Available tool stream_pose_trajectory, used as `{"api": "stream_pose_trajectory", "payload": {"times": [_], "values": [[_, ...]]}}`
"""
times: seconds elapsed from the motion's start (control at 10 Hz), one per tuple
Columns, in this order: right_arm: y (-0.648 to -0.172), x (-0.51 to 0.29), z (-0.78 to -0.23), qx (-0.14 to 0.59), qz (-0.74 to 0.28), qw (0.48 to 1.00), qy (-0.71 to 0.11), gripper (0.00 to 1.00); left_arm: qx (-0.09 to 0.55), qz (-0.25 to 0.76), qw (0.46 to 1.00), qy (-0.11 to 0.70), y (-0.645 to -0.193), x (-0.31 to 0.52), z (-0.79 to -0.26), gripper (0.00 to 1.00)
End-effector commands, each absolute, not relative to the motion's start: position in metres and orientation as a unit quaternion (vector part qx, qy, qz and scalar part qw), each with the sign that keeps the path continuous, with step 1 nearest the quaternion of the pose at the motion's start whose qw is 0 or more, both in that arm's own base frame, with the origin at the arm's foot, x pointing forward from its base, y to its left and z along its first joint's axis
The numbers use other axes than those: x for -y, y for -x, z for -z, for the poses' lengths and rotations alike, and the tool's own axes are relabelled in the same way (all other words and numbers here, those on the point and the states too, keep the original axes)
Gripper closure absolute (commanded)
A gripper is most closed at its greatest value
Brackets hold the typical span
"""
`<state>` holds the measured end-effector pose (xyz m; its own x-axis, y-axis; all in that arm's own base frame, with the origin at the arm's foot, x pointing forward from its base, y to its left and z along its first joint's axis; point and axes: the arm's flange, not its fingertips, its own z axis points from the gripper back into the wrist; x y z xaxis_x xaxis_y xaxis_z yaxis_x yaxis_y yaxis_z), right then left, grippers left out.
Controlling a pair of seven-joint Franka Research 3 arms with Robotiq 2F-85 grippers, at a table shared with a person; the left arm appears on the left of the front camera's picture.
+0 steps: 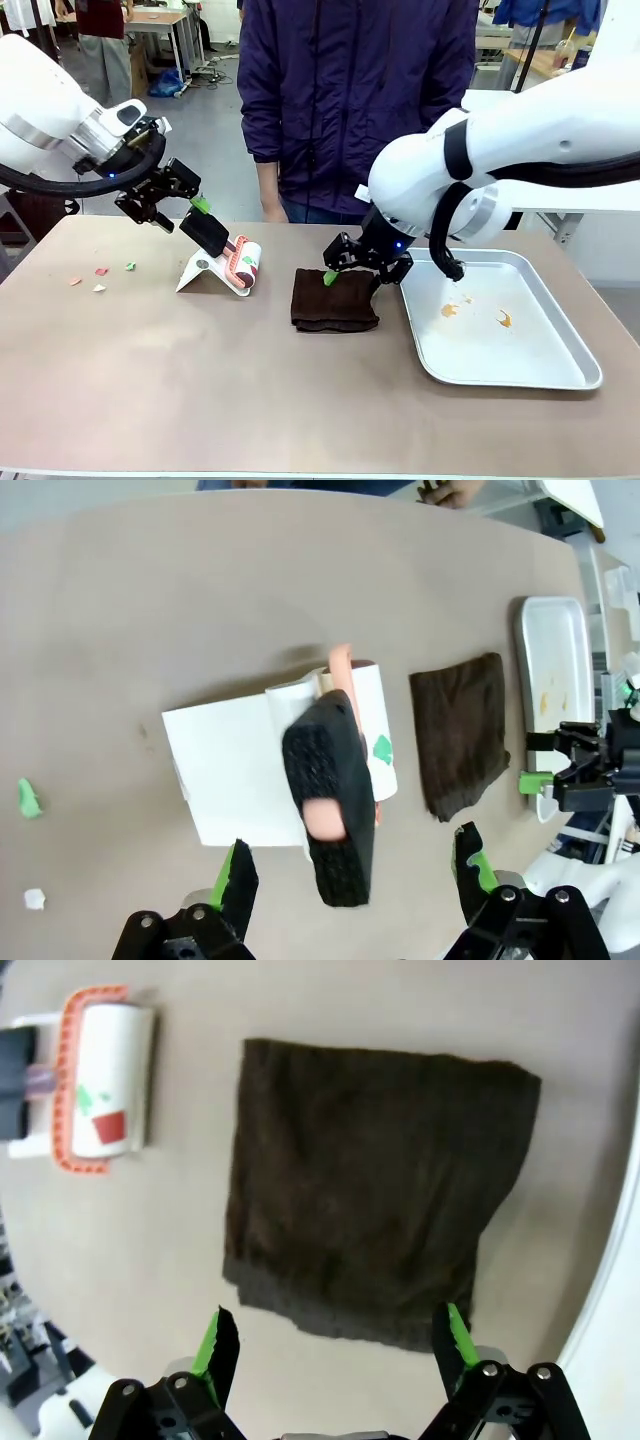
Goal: Clean the surface of the table.
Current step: Hold the Lint Roller with your left hand and the towel with your right hand.
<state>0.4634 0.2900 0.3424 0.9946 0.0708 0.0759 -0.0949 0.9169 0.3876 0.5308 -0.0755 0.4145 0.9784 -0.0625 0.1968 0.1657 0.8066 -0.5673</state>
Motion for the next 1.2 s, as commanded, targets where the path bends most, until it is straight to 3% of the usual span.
{"api": "stream_pose_trajectory", "payload": {"times": [0.0, 0.4, 1.1], "values": [[-0.480, -0.299, -0.348, 0.026, -0.024, 0.983, -0.181, 0.00, 0.072, 0.044, 0.943, 0.323, -0.542, 0.074, -0.412, 0.00], [-0.499, -0.317, -0.327, 0.040, 0.001, 0.996, -0.075, 0.00, 0.058, 0.037, 0.941, 0.331, -0.551, 0.068, -0.398, 0.00], [-0.504, -0.317, -0.310, 0.012, 0.063, 0.997, -0.034, 0.00, 0.064, 0.051, 0.937, 0.340, -0.548, 0.076, -0.396, 0.00]]}}
